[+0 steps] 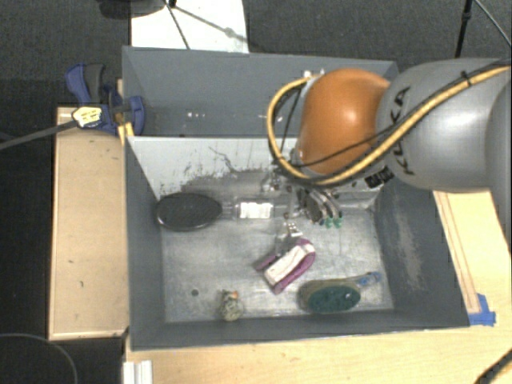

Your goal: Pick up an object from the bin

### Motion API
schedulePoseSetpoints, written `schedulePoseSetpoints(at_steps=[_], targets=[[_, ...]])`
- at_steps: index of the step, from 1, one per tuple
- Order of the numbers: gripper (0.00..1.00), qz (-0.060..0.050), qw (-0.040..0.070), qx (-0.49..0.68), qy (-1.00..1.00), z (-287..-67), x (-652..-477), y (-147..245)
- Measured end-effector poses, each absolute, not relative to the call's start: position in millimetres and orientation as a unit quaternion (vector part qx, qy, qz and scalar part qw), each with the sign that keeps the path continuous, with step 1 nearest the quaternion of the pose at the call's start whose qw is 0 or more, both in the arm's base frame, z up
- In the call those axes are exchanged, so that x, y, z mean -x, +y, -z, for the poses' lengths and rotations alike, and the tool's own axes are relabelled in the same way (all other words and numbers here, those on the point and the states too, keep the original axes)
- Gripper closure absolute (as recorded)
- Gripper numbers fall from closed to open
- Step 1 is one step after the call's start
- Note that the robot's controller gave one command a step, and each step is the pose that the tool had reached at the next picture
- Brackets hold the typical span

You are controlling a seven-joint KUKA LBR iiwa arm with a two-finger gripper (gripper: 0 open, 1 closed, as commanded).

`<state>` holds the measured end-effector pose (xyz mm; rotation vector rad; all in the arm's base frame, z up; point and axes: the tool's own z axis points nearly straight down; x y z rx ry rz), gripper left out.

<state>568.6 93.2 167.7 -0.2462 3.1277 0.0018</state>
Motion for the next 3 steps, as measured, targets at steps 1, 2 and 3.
schedulePoseSetpoints(at_steps=[1,2,3], targets=[[0.0,0.0,0.004,0.249,0.968,-72,-515.5,58],[1.0,-0.001,0.009,0.248,0.969,-75,-518.0,59],[1.0,0.002,0.005,0.328,0.945,-226,-539.6,28]])
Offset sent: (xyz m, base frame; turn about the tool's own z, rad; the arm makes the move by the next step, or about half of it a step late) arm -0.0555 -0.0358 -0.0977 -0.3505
